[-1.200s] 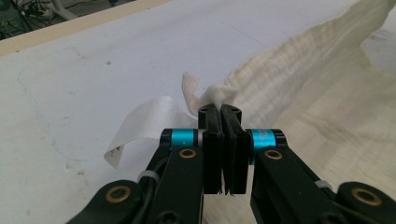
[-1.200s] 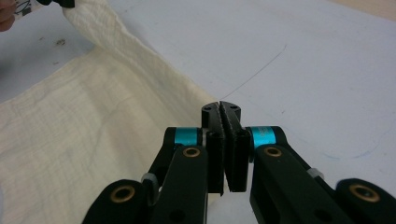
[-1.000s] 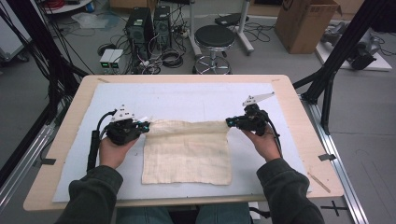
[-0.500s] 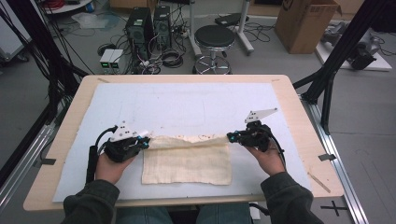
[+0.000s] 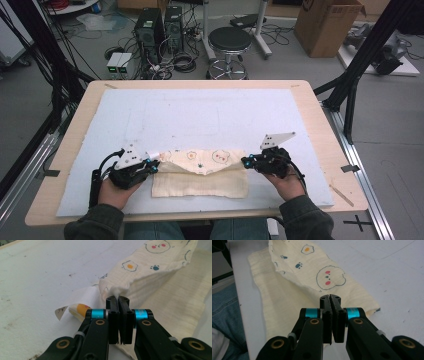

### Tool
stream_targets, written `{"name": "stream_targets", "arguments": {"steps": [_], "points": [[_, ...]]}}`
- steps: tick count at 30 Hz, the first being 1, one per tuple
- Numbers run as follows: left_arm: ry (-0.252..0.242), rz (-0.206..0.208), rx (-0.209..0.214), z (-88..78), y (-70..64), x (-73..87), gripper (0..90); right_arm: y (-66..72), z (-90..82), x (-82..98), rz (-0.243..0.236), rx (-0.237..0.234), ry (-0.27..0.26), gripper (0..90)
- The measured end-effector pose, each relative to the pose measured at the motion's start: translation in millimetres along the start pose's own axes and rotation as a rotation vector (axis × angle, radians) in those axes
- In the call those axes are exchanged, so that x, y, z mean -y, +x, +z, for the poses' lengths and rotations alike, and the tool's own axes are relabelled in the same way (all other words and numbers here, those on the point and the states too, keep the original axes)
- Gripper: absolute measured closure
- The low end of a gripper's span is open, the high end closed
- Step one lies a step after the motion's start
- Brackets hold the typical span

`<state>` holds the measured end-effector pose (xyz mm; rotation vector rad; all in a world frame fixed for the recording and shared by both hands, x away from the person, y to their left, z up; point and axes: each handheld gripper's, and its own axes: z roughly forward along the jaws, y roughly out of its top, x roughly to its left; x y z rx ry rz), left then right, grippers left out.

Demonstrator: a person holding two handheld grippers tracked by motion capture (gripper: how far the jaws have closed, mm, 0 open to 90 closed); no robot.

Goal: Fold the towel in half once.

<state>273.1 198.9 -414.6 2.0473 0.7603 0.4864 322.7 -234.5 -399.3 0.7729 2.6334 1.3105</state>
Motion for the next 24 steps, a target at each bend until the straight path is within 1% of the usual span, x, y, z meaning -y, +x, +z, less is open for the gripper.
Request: {"name": "stream_targets", "arguments": {"steps": [4, 5, 10, 11, 13, 19, 21, 24], "points": [[0.009, 0.020, 0.010, -1.9, -5.6, 4.3, 86.7, 3.8, -1.6, 6.4, 0.006, -0.002, -0.005, 88.7], [0.010, 0.025, 0.015, -2.5, -6.9, 5.4, 86.7, 5.7, -1.5, 7.9, 0.000, -0.001, -0.006, 88.7], [0.018, 0.035, 0.023, -5.3, -11.7, 11.3, 86.6, 12.3, -1.0, 14.3, -0.010, -0.007, 0.010, 88.6], [0.018, 0.037, 0.023, -5.7, -12.7, 12.1, 86.6, 13.9, -0.9, 15.7, -0.006, -0.010, 0.014, 88.6], [0.027, 0.050, 0.028, -7.2, -15.0, 13.6, 86.6, 16.2, -0.8, 17.9, -0.008, -0.011, 0.017, 88.6], [0.025, 0.049, 0.027, -10.4, -18.9, 16.4, 86.6, 24.8, -1.9, 22.2, -0.022, -0.019, 0.019, 88.5], [0.028, 0.050, 0.028, -11.8, -19.0, 17.4, 86.6, 27.2, -2.7, 23.4, -0.035, -0.010, 0.022, 88.5], [0.028, 0.051, 0.025, -14.0, -20.0, 18.6, 86.6, 29.8, -3.9, 25.5, -0.034, -0.013, 0.022, 88.6]]}}
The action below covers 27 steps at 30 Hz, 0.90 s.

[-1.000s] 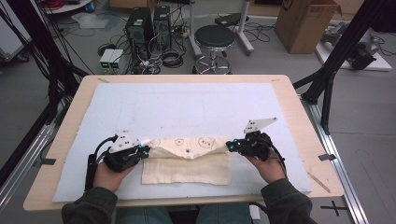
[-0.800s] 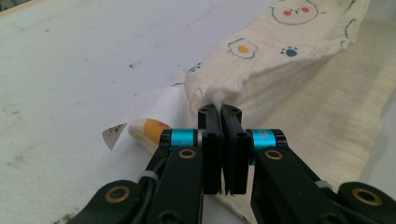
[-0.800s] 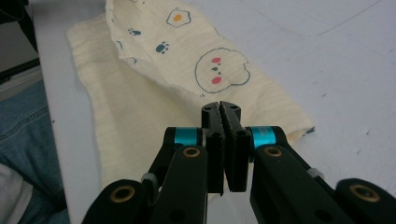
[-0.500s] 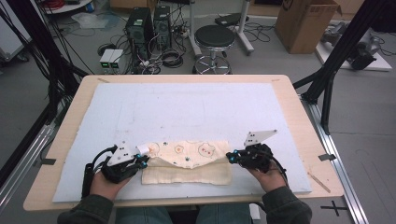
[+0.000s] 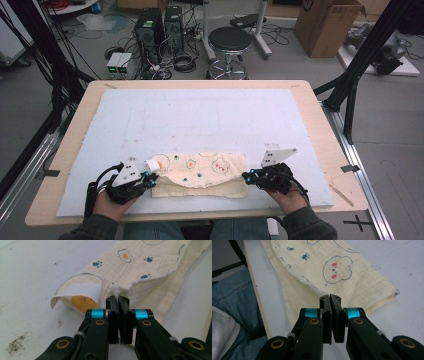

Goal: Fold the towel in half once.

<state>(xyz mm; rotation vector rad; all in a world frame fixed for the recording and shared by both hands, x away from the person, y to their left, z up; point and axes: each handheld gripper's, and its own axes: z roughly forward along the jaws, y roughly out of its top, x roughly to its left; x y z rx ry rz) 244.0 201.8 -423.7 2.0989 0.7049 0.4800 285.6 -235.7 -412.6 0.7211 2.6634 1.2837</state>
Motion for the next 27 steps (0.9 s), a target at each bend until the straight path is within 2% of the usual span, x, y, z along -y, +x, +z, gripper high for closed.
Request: {"name": "stream_targets", "arguments": {"steps": [8, 11, 16, 20, 22, 24, 27], "points": [[0.012, 0.015, 0.014, -0.1, -5.0, 1.8, 86.6, 2.2, -2.1, 5.1, 0.004, -0.008, 0.004, 87.8], [0.021, 0.014, 0.014, 0.7, -4.7, 2.6, 86.6, 3.0, 2.6, 4.1, -0.015, -0.042, 0.012, 78.3], [0.029, 0.011, 0.015, -0.9, -4.6, 3.7, 86.6, 4.7, 15.2, 6.7, -0.055, -0.077, 0.083, 72.0], [0.042, 0.003, 0.024, -3.3, -6.1, 6.0, 86.5, 5.9, 22.7, 8.2, -0.081, -0.053, 0.135, 71.3], [0.029, 0.001, 0.025, -7.8, -7.7, 6.5, 86.1, 7.3, 23.6, 8.0, -0.085, -0.050, 0.144, 72.4], [0.007, -0.018, 0.023, -13.3, -8.3, 6.1, 82.1, 6.9, 24.1, 7.7, -0.093, -0.044, 0.144, 73.6], [-0.051, -0.051, 0.020, -24.6, -7.5, 6.9, 75.5, 7.5, 24.2, 7.8, -0.095, -0.041, 0.144, 75.2]]}}
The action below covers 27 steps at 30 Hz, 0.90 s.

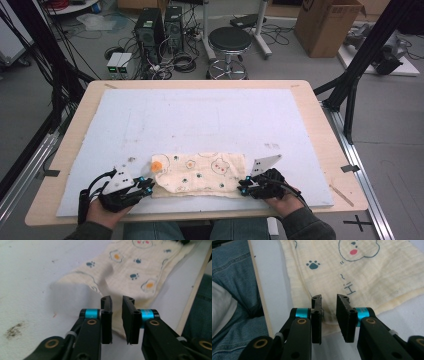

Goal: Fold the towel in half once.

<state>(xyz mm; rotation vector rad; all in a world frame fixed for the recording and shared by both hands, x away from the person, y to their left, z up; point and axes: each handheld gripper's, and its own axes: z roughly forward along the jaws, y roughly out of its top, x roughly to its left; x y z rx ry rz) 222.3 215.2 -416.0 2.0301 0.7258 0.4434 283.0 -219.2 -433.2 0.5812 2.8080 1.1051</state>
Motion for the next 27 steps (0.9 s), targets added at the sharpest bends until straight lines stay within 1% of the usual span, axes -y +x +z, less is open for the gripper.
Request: {"name": "stream_targets", "arguments": {"steps": [2, 3, 5, 7, 8, 9, 10, 11, 12, 13, 14, 15, 16, 18, 20, 21, 24, 25, 26, 27], "points": [[-0.051, -0.030, -0.018, -7.6, 0.7, -0.5, 67.3, 0.4, 0.0, -0.5, -0.003, 0.000, 0.006, 75.9], [-0.079, -0.043, -0.023, -11.4, 1.2, -0.7, 65.1, 0.4, 0.4, -0.7, -0.001, 0.000, 0.004, 76.1], [-0.101, -0.055, -0.024, -13.0, 2.0, -1.0, 61.5, 0.2, 0.8, -0.9, -0.002, 0.001, 0.002, 76.7], [-0.085, -0.056, -0.006, -9.3, 1.2, -1.9, 60.7, 0.8, 1.0, -1.2, -0.001, 0.000, 0.005, 77.1], [-0.082, -0.046, -0.001, -7.9, -0.1, -2.8, 60.6, 0.8, 1.2, -1.2, -0.001, -0.002, 0.005, 77.4], [-0.083, -0.033, 0.006, -5.9, -1.9, -4.5, 60.4, 1.0, 1.2, -1.3, 0.001, -0.002, 0.005, 77.6], [-0.089, -0.032, 0.017, -2.8, -3.8, -6.5, 60.4, 0.7, 1.1, -1.3, 0.002, -0.003, 0.007, 78.0], [-0.073, -0.024, 0.045, 2.3, -4.5, -8.9, 60.5, 0.5, 1.3, -1.3, 0.002, -0.005, 0.006, 78.5], [-0.052, -0.026, 0.064, 7.1, -5.2, -9.9, 62.3, 0.5, 1.3, -1.5, 0.003, -0.004, 0.007, 79.1], [0.006, -0.004, 0.075, 16.1, -5.4, -10.7, 65.2, 0.1, 1.6, -1.6, -0.001, -0.006, 0.005, 79.8], [0.040, 0.003, 0.090, 21.9, -5.5, -10.6, 67.9, 0.0, 1.9, -1.8, -0.001, -0.005, 0.004, 80.6], [0.090, 0.008, 0.115, 30.8, -5.0, -9.8, 69.2, 0.2, 1.8, -2.0, 0.001, -0.005, 0.005, 81.4], [0.122, 0.015, 0.106, 36.1, -5.6, -8.5, 70.7, 0.1, 1.9, -2.1, 0.002, -0.006, 0.005, 83.0], [0.163, 0.019, 0.101, 43.0, -4.8, -5.7, 72.5, 0.4, 1.1, -2.4, 0.001, -0.004, 0.005, 85.1], [0.173, 0.014, 0.099, 43.7, -2.6, -4.0, 72.6, 0.4, -0.1, -2.7, 0.002, -0.003, 0.003, 85.8], [0.172, 0.003, 0.093, 43.3, -0.9, -3.2, 72.6, 0.1, -0.6, -2.8, 0.002, -0.002, -0.003, 85.8], [0.168, -0.011, 0.088, 41.8, 2.3, -1.7, 72.3, -1.6, -4.5, -3.1, 0.011, -0.012, -0.031, 85.8], [0.174, -0.008, 0.088, 41.5, 3.2, -1.2, 72.2, -2.1, -6.4, -3.4, 0.018, -0.016, -0.047, 85.8], [0.177, -0.014, 0.087, 41.3, 3.6, -0.2, 72.2, -2.2, -7.8, -3.7, 0.022, -0.018, -0.051, 85.8], [0.175, -0.017, 0.088, 41.0, 4.1, 0.4, 72.3, -2.9, -8.9, -4.3, 0.019, -0.022, -0.067, 85.8]]}}
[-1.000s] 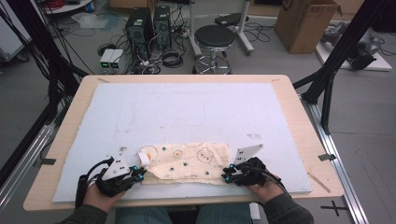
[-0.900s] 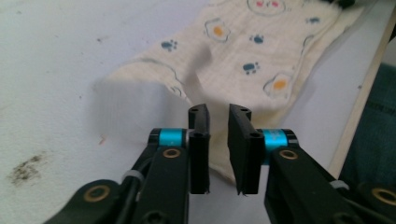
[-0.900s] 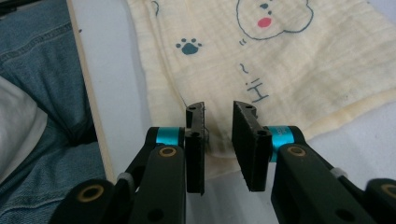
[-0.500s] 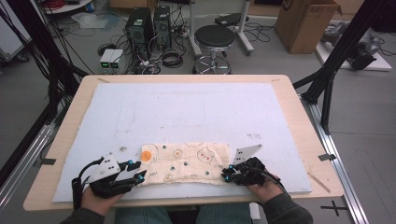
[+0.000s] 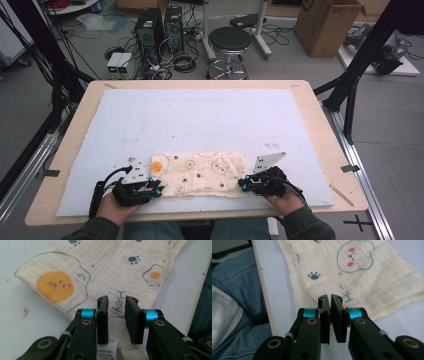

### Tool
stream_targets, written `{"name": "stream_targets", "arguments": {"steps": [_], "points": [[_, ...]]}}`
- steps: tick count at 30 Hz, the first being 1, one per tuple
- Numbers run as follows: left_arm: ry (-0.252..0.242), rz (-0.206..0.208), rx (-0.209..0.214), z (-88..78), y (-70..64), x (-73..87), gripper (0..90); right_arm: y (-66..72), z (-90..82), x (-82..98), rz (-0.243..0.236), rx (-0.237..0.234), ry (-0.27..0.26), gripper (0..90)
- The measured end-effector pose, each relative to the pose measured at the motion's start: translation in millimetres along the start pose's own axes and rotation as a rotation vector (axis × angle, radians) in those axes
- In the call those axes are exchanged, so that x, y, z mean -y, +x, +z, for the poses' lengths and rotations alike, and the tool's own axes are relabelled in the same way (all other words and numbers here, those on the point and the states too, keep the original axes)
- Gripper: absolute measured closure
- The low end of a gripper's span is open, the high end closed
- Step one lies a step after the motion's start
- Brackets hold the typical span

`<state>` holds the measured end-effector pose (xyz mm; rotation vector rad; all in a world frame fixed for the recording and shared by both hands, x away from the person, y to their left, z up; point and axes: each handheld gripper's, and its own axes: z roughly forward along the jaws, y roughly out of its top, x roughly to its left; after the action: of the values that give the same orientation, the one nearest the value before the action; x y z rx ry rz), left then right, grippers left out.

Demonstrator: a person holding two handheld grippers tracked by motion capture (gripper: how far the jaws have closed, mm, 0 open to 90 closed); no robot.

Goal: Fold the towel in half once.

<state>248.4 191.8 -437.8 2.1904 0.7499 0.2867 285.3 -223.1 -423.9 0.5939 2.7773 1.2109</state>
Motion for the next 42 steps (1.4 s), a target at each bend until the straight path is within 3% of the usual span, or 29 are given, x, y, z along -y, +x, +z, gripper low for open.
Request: {"name": "stream_targets", "arguments": {"steps": [6, 12, 17, 21, 27, 34, 38, 42], "points": [[-0.001, -0.001, -0.003, 0.3, -0.1, 0.5, 71.5, -0.9, -8.3, -10.8, -0.007, -0.014, -0.057, 85.5], [-0.003, -0.002, -0.003, 0.0, -0.2, 0.8, 71.2, 1.0, -3.7, -11.6, -0.018, -0.038, -0.017, 85.8], [-0.004, -0.006, -0.009, -0.9, -0.2, 1.0, 69.9, 9.0, -17.2, -13.6, -0.034, -0.051, -0.047, 85.9], [-0.014, -0.007, -0.004, -2.9, 0.7, 1.6, 67.8, 16.5, -20.8, -11.9, -0.048, -0.055, -0.038, 85.9], [-0.024, 0.001, 0.019, -8.5, -2.3, 4.6, 58.7, 17.2, -18.3, -4.5, -0.026, -0.076, -0.018, 85.9], [-0.014, 0.003, 0.015, -10.5, 0.6, 7.6, 56.1, 15.1, -1.1, 9.0, -0.007, -0.096, 0.104, 85.6], [-0.006, -0.017, 0.010, -10.4, 3.7, 9.9, 56.0, 11.4, -1.9, 11.8, 0.022, -0.101, 0.091, 84.2], [-0.031, -0.012, 0.007, -14.1, 2.4, 7.9, 55.1, 9.7, -5.3, 11.4, 0.035, -0.117, 0.041, 71.8]]}}
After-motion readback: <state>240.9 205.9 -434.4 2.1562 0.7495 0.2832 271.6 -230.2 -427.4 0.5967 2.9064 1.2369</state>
